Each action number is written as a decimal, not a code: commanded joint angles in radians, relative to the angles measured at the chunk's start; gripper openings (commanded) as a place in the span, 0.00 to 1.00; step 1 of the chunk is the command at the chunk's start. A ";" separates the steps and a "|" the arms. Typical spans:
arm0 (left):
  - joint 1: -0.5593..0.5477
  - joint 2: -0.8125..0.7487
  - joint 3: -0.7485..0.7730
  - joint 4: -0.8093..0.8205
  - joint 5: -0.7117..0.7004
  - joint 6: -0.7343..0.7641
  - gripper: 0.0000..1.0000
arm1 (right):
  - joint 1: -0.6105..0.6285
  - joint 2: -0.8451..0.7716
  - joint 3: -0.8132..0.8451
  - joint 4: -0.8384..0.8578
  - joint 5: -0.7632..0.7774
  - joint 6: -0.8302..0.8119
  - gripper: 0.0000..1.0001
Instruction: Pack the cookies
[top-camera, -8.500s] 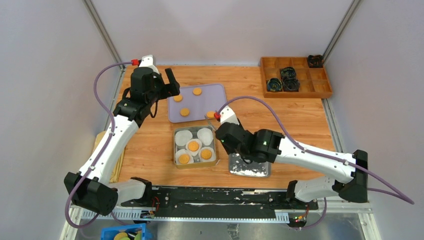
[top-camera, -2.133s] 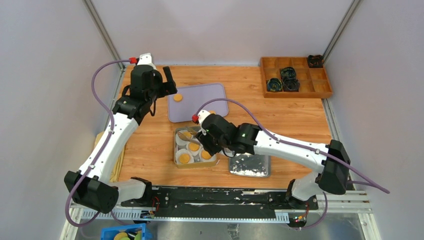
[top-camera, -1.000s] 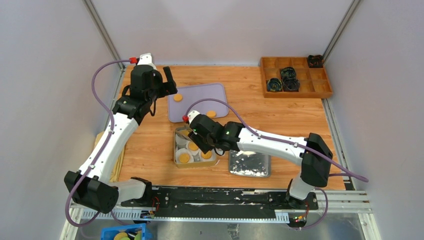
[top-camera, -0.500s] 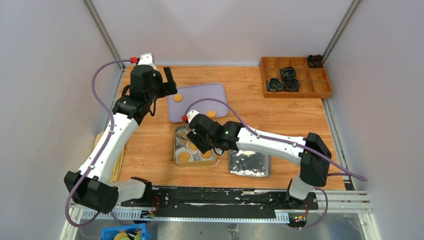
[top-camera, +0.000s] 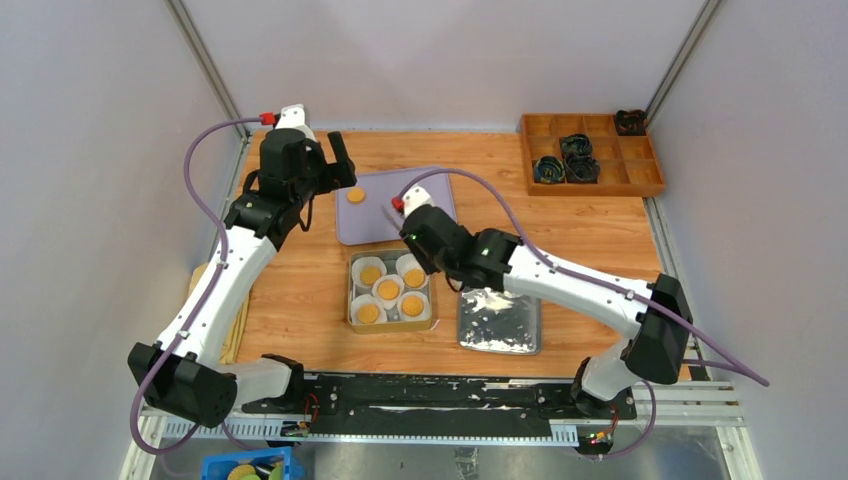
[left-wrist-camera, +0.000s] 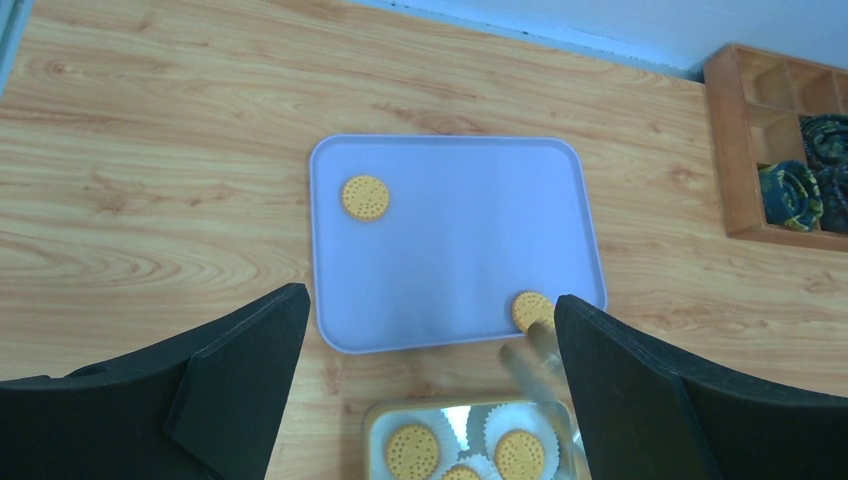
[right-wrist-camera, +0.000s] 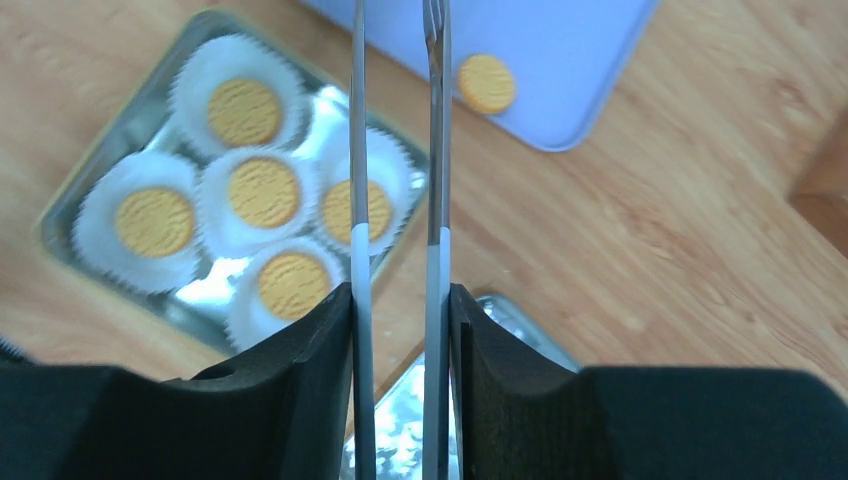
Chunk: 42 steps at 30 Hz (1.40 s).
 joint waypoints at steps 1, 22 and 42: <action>0.006 0.013 0.009 0.029 0.021 -0.014 1.00 | -0.135 -0.009 -0.033 0.017 0.083 0.004 0.38; 0.006 0.075 -0.019 0.052 0.027 -0.007 1.00 | -0.545 0.488 0.165 0.095 0.020 0.049 0.38; 0.006 0.105 -0.033 0.070 0.042 -0.013 1.00 | -0.630 0.459 0.157 0.153 0.044 0.030 0.34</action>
